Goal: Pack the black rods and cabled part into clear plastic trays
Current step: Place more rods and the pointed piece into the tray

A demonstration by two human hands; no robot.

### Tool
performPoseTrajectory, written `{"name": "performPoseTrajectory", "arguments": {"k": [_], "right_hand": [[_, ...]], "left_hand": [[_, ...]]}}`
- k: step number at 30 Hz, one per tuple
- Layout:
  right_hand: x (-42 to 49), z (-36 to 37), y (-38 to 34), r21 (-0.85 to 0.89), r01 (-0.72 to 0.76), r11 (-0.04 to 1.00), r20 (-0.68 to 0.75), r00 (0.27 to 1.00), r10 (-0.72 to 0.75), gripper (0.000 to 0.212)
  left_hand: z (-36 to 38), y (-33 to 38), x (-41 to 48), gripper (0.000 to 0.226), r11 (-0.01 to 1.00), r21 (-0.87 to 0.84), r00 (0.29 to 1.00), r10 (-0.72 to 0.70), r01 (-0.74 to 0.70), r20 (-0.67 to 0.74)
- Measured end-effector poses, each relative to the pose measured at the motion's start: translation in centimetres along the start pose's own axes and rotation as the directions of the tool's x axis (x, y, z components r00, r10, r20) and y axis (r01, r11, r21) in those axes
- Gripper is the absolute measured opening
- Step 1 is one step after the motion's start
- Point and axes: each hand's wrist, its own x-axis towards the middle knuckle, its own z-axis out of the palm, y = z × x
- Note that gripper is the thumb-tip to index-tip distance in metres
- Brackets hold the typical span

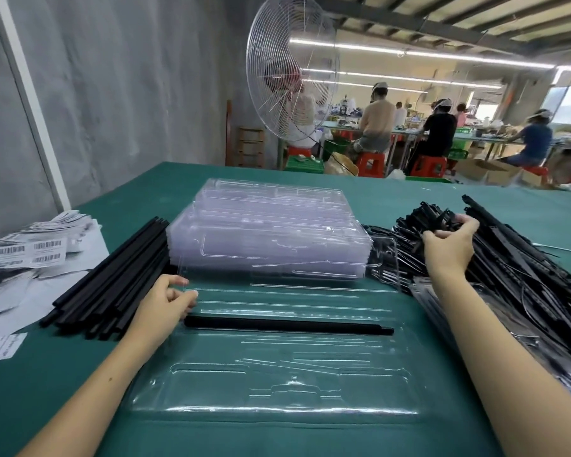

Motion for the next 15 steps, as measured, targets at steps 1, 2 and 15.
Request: {"name": "performPoseTrajectory", "arguments": {"k": [1,2,15], "right_hand": [[-0.8,-0.4,-0.6,0.067,-0.023,0.998,0.054,0.998,0.019,0.061],[-1.7,-0.7,-1.2,0.132,-0.050,0.990,0.122,0.992,0.034,0.070],[-14.3,-2.6,-1.7,-0.123,0.510,0.851,0.922,0.376,-0.093,0.055]], "left_hand": [[0.0,0.1,0.0,0.021,1.000,0.002,1.000,0.003,-0.003,0.002],[0.0,0.1,-0.1,0.021,1.000,0.001,1.000,0.005,-0.005,0.003],[-0.1,0.5,-1.0,0.025,1.000,-0.008,1.000,0.016,-0.016,0.006]]}}
